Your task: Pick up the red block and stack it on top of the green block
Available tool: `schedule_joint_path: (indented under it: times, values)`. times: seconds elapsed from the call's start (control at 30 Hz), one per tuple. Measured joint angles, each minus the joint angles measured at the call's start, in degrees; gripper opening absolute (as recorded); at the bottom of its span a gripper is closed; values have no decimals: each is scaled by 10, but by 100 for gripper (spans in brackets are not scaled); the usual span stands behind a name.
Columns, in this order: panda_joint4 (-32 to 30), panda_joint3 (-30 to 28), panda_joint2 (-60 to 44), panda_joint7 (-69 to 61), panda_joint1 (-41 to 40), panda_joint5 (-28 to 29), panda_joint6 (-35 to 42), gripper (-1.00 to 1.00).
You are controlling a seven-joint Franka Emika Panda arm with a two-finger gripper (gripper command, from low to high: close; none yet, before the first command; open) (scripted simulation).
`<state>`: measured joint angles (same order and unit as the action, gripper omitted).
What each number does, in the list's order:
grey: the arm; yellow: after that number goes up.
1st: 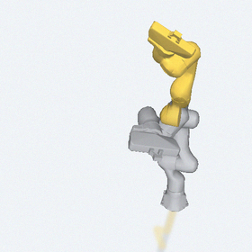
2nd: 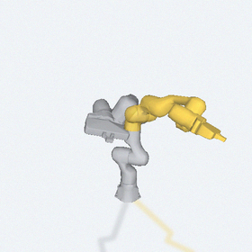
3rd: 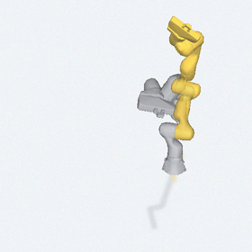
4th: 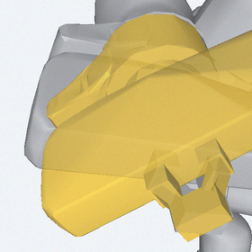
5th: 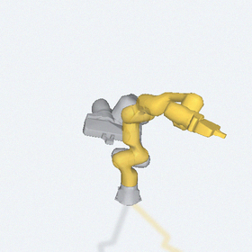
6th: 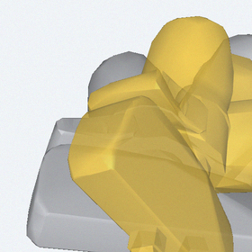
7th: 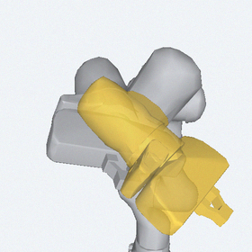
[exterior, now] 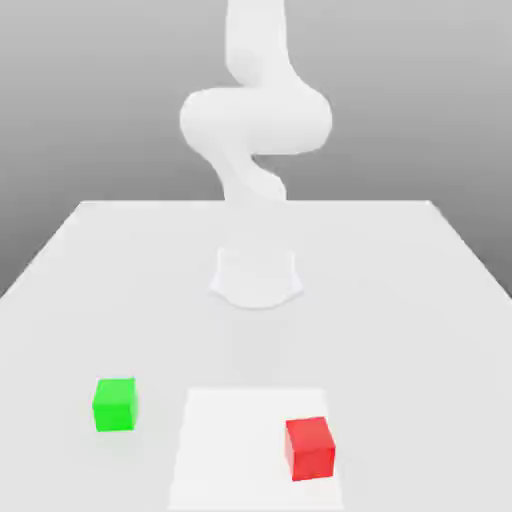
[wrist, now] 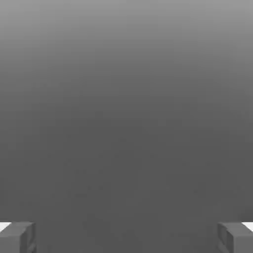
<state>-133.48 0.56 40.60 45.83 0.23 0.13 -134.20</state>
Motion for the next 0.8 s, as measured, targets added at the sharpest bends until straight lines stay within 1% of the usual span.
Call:
schedule_joint_path:
  times: [0.73, 0.8]
  values:
    - [-149, 40, -460, 2, 33, 13, -213, 0]
    - [-150, 37, -502, 5, 35, 19, -242, 0]
